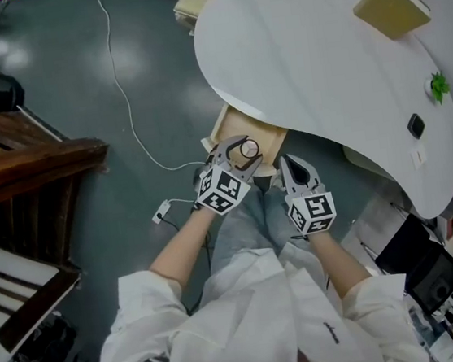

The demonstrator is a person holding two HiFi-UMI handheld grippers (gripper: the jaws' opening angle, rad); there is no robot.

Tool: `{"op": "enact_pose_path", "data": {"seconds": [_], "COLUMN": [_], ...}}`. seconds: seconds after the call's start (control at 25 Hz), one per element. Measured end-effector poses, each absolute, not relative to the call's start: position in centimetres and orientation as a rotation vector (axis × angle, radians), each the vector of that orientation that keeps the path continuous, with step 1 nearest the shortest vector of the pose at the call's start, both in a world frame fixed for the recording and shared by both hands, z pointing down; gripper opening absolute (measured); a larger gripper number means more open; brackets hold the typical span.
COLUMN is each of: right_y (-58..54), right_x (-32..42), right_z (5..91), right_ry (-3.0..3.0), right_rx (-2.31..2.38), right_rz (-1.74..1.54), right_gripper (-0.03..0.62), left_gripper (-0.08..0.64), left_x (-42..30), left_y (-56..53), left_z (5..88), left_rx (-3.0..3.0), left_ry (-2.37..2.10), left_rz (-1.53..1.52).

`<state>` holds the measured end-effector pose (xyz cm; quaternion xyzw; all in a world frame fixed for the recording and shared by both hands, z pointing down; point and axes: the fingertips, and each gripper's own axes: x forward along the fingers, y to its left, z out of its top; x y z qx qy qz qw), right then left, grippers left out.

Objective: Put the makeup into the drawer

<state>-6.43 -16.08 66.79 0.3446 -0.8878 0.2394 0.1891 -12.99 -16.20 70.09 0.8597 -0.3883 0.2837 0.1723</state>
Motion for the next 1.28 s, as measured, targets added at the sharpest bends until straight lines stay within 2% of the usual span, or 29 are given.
{"op": "enact_pose_path", "data": {"seconds": [0.32, 0.68, 1.28], "right_y": [-16.2, -17.0, -16.8], "right_x": [-5.9, -5.7, -6.0], "right_z": [69.8, 75.4, 81.5], "right_ry": [-2.462, -2.41, -2.328], "right_rx": [0.902, 0.807, 0.813], "right_rz": [0.657, 0.663, 0.707], "right_gripper": [0.017, 0.017, 0.017], "left_gripper": [0.244, 0.244, 0.244], "left_x": [-11.3, -9.1, -7.0], "left_y": [-16.5, -16.5, -16.4], "left_z": [72.9, 78.4, 85.7], "left_rx": [2.582, 2.721, 2.722], "left_ry": [-0.912, -0.472, 0.005], "left_rz": [0.968, 1.288, 1.545]}}
